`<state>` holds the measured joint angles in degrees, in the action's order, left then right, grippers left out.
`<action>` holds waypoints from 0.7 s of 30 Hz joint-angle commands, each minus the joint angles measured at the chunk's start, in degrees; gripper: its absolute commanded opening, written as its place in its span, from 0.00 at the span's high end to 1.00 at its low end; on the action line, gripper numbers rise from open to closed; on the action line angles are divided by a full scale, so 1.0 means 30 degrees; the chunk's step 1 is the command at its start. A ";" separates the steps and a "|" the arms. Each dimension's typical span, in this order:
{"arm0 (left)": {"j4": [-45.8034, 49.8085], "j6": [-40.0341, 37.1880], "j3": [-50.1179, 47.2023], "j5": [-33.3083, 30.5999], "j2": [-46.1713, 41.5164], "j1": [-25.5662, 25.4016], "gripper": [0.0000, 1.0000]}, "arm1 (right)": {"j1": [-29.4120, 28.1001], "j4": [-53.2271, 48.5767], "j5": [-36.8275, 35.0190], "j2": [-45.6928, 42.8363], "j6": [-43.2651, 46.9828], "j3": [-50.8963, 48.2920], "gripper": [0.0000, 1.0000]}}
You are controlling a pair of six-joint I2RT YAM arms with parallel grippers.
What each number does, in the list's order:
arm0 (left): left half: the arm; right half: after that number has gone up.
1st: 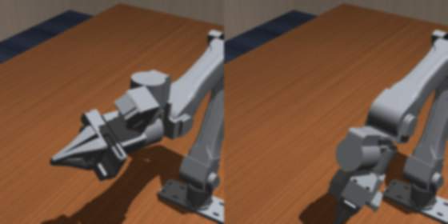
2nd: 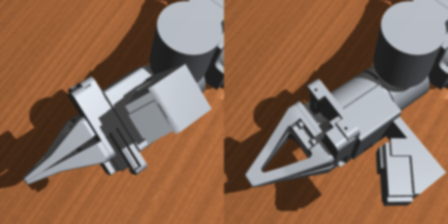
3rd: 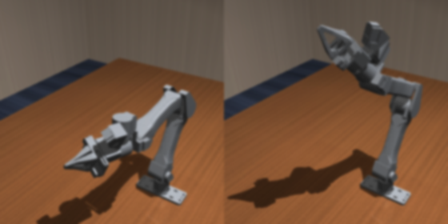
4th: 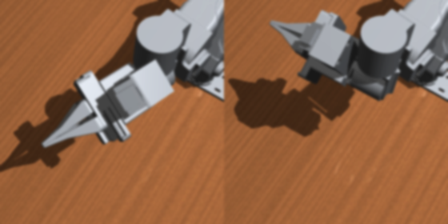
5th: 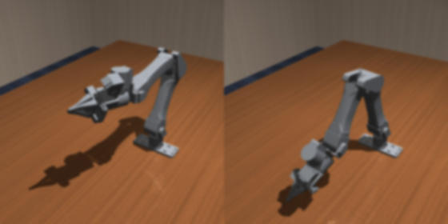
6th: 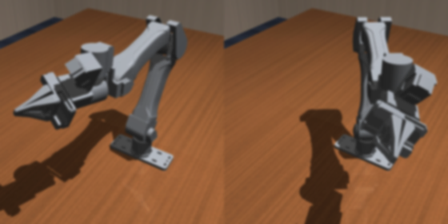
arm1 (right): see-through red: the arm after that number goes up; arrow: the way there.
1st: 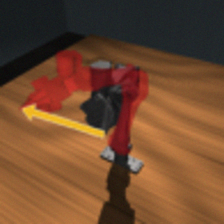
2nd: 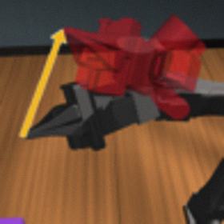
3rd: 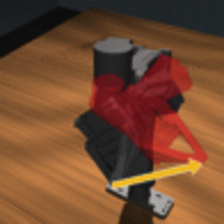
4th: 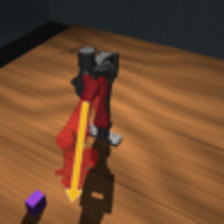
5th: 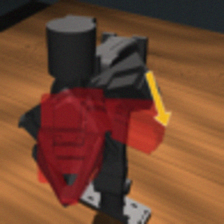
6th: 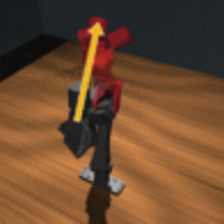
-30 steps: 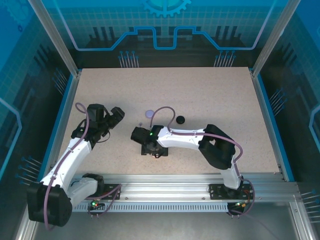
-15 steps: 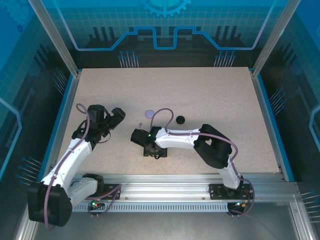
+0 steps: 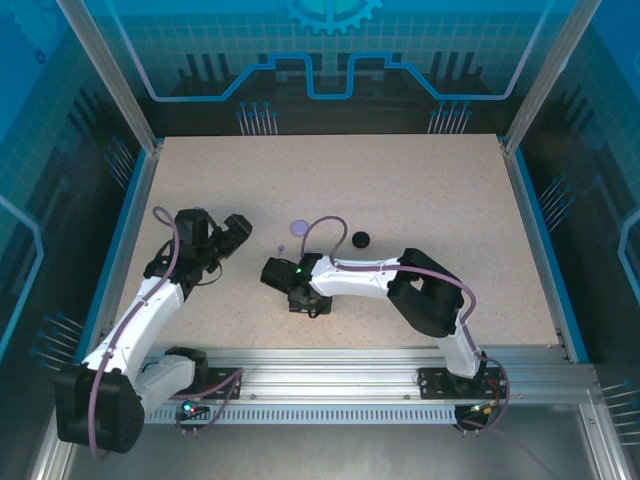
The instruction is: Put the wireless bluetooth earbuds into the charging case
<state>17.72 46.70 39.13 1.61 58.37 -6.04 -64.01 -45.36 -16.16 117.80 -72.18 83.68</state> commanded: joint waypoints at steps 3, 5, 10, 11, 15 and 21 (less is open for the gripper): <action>0.0299 0.0635 -0.0154 0.0951 -0.0627 0.0172 0.01 | -0.0709 0.0234 -0.0796 -0.1055 -0.0711 -0.0508 0.58; 0.0208 0.0427 -0.0238 0.0984 -0.0776 0.0169 0.01 | -0.0743 0.0268 -0.0995 -0.1553 -0.0726 -0.0590 0.58; -0.0403 -0.0685 -0.0271 0.1424 -0.0780 0.0169 0.01 | -0.0582 0.0300 -0.1539 -0.2784 -0.0393 -0.0596 0.58; -0.0571 -0.0824 -0.0293 0.1521 -0.0765 0.0169 0.01 | -0.0499 0.0405 -0.1652 -0.3053 -0.0297 -0.0622 0.58; -0.1733 -0.1114 -0.0588 0.2116 -0.0793 0.0150 0.01 | 0.0180 0.0644 -0.1753 -0.3994 0.0390 -0.0695 0.58; -0.3709 -0.0809 -0.1275 0.2480 -0.0796 -0.0359 0.01 | 0.2209 0.1051 -0.1790 -0.5618 0.1531 -0.1086 0.58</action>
<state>11.16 44.91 36.53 7.07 56.62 -6.35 -60.31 -42.28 -19.55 103.81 -69.71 81.41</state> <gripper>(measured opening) 0.987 0.459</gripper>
